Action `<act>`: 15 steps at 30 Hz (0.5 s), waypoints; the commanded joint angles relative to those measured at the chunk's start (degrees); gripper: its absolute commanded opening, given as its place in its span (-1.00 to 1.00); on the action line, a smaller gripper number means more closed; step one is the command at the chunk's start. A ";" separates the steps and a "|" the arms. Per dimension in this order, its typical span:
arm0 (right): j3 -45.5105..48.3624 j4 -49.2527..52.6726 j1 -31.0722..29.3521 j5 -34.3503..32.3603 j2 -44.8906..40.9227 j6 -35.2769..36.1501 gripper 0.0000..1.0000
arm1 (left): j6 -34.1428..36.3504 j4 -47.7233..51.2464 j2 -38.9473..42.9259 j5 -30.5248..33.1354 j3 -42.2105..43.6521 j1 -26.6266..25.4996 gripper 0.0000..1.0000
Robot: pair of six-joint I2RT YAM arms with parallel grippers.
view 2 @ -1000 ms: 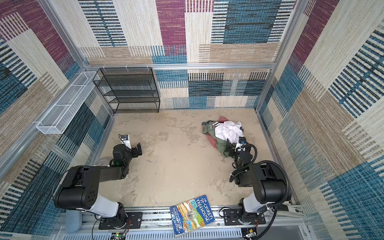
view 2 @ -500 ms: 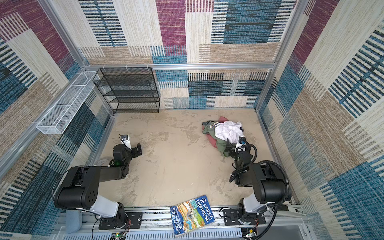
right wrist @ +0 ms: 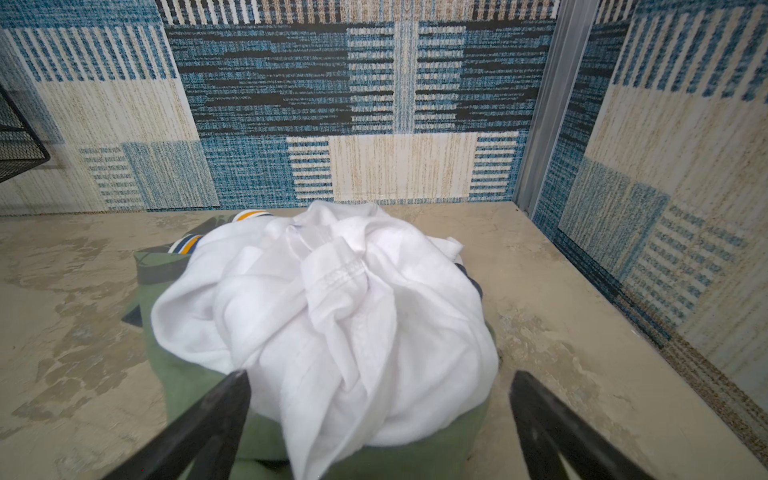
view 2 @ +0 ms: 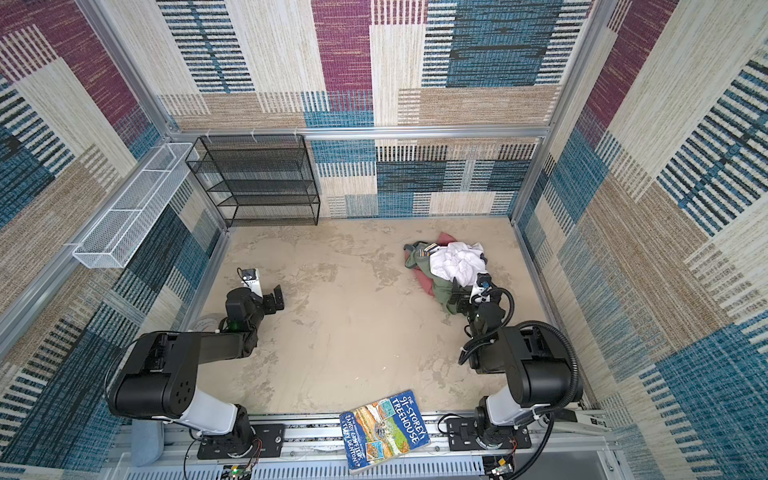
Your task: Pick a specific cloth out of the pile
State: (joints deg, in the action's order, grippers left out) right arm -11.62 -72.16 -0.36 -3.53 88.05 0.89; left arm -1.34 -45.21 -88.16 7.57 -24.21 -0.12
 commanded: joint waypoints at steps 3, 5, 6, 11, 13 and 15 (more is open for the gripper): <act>-0.25 -1.85 -0.01 0.30 -0.03 -0.20 1.00 | 0.82 -1.26 0.01 0.25 -0.32 0.12 0.99; -0.10 -2.01 0.01 0.29 -0.10 -0.15 1.00 | 0.82 -1.39 0.15 0.27 -0.18 0.12 0.98; -0.05 -2.15 -0.02 0.29 -0.13 -0.12 1.00 | 0.82 -1.53 0.16 0.30 -0.14 0.12 0.95; -4.84 9.80 -0.35 -1.42 -4.64 -0.20 0.76 | -2.48 13.37 7.45 7.70 -4.13 0.12 0.59; -8.20 17.53 -0.87 -5.62 -7.23 -1.31 0.65 | -2.85 17.53 10.32 6.46 -4.93 0.03 0.40; -9.01 20.18 -2.18 -9.20 -10.69 -1.62 0.63 | -3.54 20.23 12.28 6.78 -5.79 -0.67 0.33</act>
State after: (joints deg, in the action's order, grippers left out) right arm -19.27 -60.47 -1.48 -6.59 80.53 0.21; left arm -2.70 -34.04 -77.76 12.32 -28.91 -0.21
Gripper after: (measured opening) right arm 0.816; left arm 0.659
